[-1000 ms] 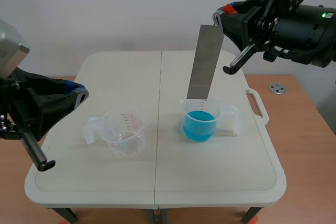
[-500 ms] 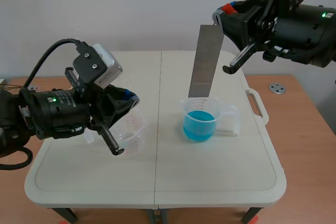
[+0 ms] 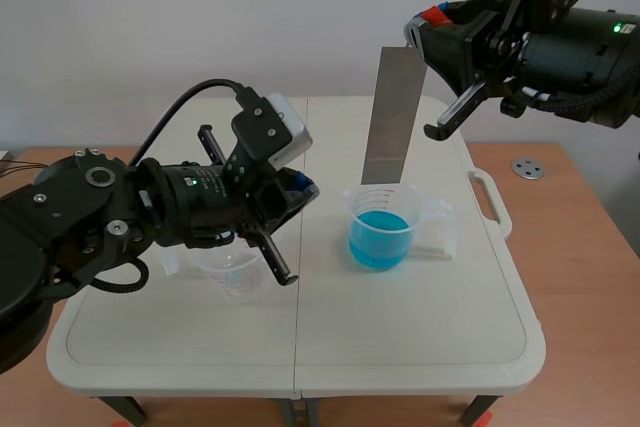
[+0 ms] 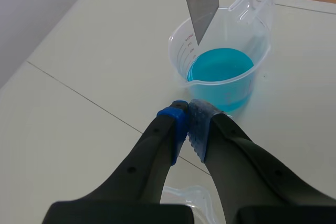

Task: Hold the metal plate by the orange handle, dip it into the blue solution, take it out and point at it, then put the plate back in the beaker on the left.
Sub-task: 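Point at the plate with the left hand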

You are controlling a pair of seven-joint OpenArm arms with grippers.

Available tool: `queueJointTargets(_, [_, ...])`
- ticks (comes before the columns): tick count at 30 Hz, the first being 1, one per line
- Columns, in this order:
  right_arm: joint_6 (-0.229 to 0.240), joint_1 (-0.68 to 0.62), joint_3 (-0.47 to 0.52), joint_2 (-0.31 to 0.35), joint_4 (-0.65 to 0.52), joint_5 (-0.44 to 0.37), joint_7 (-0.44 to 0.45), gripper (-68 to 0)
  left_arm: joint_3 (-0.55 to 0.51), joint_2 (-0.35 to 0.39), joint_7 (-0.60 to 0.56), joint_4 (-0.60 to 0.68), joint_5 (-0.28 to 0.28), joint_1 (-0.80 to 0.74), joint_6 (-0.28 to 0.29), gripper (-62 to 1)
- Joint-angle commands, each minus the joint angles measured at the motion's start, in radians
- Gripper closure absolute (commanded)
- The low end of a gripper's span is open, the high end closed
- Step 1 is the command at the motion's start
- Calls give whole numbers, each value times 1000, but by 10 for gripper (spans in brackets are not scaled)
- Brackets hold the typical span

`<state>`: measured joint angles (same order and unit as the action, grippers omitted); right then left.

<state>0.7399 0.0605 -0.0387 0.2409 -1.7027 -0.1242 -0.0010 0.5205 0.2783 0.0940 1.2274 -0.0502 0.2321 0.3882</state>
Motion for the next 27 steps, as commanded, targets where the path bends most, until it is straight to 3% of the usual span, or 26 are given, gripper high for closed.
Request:
queueJointTargets(1, [6, 18, 6, 2, -20, -19, 18, -13, 3, -17, -11, 0, -4, 24, -14, -15])
queueJointTargets(11, [6, 18, 6, 2, -20, -19, 18, -13, 51, -65, -14, -70, -26, 81, -48, -14])
queueJointTargets(15, [6, 18, 6, 2, -20, -19, 18, -13, 65, -65, -14, -70, -31, 84, -88, -14])
queueJointTargets(27, [6, 18, 6, 2, -20, -23, 18, -13, 65, -65, -22, -70, -52, 84, -91, -14])
